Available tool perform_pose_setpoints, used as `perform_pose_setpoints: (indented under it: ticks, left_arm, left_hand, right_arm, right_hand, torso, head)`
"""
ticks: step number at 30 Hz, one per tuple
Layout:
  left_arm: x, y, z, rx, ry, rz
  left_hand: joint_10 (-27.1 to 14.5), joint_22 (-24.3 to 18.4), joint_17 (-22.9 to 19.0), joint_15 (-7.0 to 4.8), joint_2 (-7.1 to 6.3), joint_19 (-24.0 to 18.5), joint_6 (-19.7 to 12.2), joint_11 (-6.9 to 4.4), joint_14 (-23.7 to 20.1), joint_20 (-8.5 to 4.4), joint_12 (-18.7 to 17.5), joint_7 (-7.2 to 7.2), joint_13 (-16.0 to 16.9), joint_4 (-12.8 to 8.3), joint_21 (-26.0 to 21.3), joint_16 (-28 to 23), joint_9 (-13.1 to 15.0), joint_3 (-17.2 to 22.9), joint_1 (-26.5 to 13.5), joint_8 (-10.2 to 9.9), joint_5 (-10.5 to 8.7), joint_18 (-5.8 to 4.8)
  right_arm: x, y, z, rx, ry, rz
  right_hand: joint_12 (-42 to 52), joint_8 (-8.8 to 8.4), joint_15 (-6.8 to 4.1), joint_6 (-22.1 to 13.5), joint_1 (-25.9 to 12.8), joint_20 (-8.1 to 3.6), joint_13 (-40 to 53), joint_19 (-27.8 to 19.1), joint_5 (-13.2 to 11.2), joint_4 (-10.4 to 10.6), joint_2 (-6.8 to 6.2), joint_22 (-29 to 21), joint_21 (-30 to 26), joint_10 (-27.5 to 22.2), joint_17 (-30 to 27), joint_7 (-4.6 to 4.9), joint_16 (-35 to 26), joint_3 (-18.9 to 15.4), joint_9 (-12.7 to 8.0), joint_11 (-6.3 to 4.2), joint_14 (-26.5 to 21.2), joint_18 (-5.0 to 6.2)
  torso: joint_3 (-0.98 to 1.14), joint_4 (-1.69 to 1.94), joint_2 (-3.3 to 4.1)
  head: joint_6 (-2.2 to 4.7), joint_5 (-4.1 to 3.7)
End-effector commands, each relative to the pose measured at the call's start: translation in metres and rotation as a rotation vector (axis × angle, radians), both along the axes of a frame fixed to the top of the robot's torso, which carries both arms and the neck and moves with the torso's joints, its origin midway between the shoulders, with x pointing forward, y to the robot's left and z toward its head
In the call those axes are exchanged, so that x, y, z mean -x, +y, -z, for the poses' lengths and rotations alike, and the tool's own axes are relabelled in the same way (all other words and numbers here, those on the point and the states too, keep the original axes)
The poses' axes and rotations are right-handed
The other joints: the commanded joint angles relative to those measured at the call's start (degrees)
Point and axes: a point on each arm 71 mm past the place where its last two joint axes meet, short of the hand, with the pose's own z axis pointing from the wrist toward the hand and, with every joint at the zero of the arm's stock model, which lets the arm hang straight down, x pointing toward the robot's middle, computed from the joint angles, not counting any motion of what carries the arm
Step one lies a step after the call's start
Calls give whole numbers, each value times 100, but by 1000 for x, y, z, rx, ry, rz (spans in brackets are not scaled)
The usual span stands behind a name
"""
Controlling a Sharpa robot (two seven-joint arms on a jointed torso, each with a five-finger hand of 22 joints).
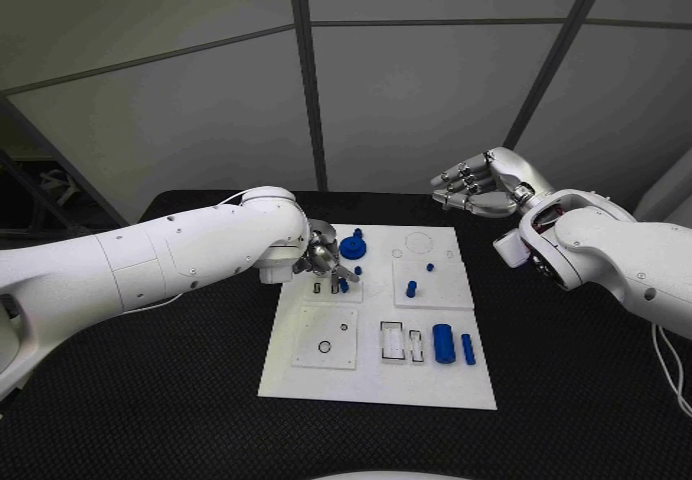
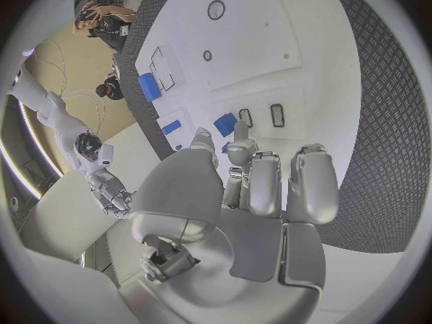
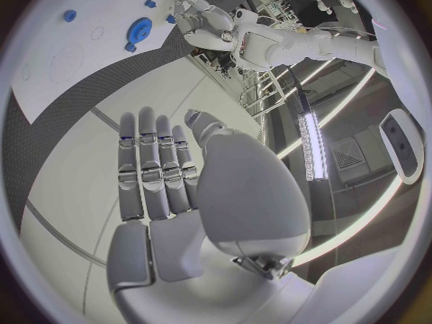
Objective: Assemble the parts on the task board
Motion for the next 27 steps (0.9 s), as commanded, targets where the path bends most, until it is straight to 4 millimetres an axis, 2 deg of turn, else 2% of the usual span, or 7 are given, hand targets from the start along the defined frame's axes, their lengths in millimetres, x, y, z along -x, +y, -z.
perform_pose_setpoints:
  ticks: [1, 8, 18, 27]
  left_arm:
    - [0, -1, 0, -17, 7, 7]
    - [0, -2, 1, -17, 15, 10]
    - [-1, -3, 2, -7, 28, 7]
    - [-1, -4, 2, -2, 30, 6]
  left_hand:
    - [-42, -15, 4, -31, 30, -4, -41, 0, 213, 8, -11, 8, 8, -12, -6, 16, 14, -16, 23, 37, 32, 16]
    - [-39, -4, 4, -32, 51, -5, -52, -1, 214, 9, 5, 6, 19, -28, -1, 16, 46, -17, 75, 55, 43, 14]
    - [-68, -13, 1, -31, 97, -25, -104, 0, 213, 11, -7, 9, -15, -117, -11, 11, 144, -9, 284, 98, 56, 19]
    - [-92, -4, 4, -31, 252, -37, -160, -2, 213, 14, -12, 9, -39, -302, -14, 11, 246, 135, 616, 133, 62, 21]
  right_arm:
    - [0, 1, -2, -5, -7, 2]
    - [-1, 2, -2, -5, -5, 1]
    - [-1, 2, -1, -3, -2, 2]
    - [-1, 2, -1, -4, -3, 3]
  right_hand:
    - [-39, -33, 19, 0, -32, 17, -11, 32, 39, -34, -16, -10, -25, 3, -13, 42, -34, 3, -8, 30, 21, 55]
    - [-42, -35, 20, -1, -33, 19, -15, 31, 43, -34, -15, -13, -30, 3, -18, 43, -41, 4, -8, 31, 21, 55]
    - [-46, -38, 23, 1, -31, 22, -26, 29, 60, -39, -8, -22, -46, 9, -32, 44, -62, 9, -7, 32, 22, 55]
    - [-54, -43, 27, -2, -26, 26, -38, 25, 79, -48, -8, -32, -65, 11, -48, 46, -87, 14, -7, 33, 19, 55]
  torso:
    - [0, 6, 1]
    - [4, -2, 2]
    - [2, 8, 2]
    - [0, 4, 0]
  head:
    - [-10, -1]
    - [-30, 7]
    - [-43, -5]
    - [-57, -1]
